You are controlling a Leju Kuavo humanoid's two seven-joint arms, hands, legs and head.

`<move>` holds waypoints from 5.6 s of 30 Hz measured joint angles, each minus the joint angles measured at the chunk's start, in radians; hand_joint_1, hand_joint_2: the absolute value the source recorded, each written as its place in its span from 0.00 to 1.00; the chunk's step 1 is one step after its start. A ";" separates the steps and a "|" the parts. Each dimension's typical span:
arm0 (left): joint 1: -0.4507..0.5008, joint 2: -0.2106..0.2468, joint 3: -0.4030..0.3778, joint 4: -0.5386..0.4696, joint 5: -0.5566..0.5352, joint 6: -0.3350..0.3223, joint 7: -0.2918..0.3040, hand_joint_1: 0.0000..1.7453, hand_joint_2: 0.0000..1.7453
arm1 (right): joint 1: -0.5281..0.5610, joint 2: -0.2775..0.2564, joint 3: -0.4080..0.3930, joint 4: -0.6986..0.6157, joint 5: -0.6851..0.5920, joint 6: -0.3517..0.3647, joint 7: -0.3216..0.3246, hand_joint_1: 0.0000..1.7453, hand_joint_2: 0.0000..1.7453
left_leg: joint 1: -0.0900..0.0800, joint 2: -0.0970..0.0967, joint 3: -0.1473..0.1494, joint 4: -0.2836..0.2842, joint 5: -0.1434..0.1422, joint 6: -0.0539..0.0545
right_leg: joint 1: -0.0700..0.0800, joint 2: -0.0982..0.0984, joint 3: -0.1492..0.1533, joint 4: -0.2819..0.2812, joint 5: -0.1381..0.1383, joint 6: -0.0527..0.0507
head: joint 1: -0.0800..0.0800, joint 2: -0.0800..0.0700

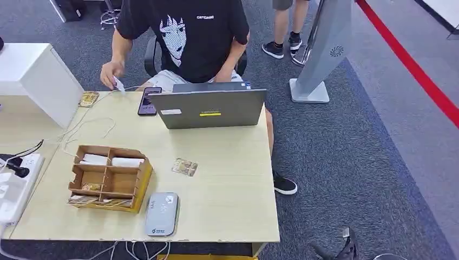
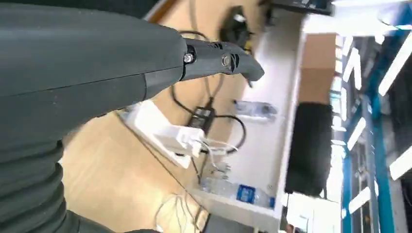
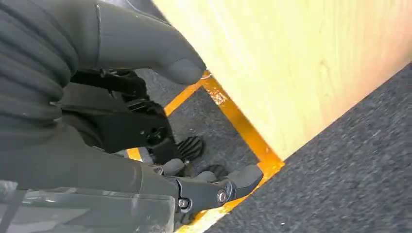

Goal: Pass the card to the sensor for recognition and then transmit it.

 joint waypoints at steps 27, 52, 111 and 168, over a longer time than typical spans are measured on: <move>-0.688 0.532 -1.263 0.202 -0.987 0.368 0.549 0.00 1.00 | -0.199 -0.001 0.071 0.097 0.089 -0.053 0.130 0.00 1.00 | 0.000 0.000 -0.005 0.001 0.010 -0.002 | 0.000 0.001 -0.005 0.002 0.010 -0.002 | -0.002 0.000; -0.790 0.536 -1.409 0.239 -0.960 0.402 0.563 1.00 1.00 | -0.191 0.002 0.082 0.110 0.081 -0.042 0.127 0.00 1.00 | 0.000 0.001 -0.006 0.001 0.010 -0.002 | 0.000 0.002 -0.006 0.002 0.010 -0.002 | -0.002 0.000; 0.028 0.541 -1.352 -0.129 -1.158 0.873 0.417 1.00 1.00 | 0.279 -0.088 0.984 -0.597 -0.414 -0.350 -0.008 0.00 1.00 | 0.000 -0.002 0.000 -0.004 0.001 -0.006 | 0.001 -0.003 -0.002 0.000 0.000 -0.007 | 0.000 0.000; -0.421 0.881 -1.396 -0.059 -1.051 0.617 0.515 0.00 1.00 | 0.211 -0.107 1.074 -0.513 -0.351 -0.259 0.024 0.00 1.00 | 0.002 0.006 -0.002 -0.005 0.005 -0.012 | 0.003 0.007 -0.007 0.002 0.004 -0.012 | -0.002 0.000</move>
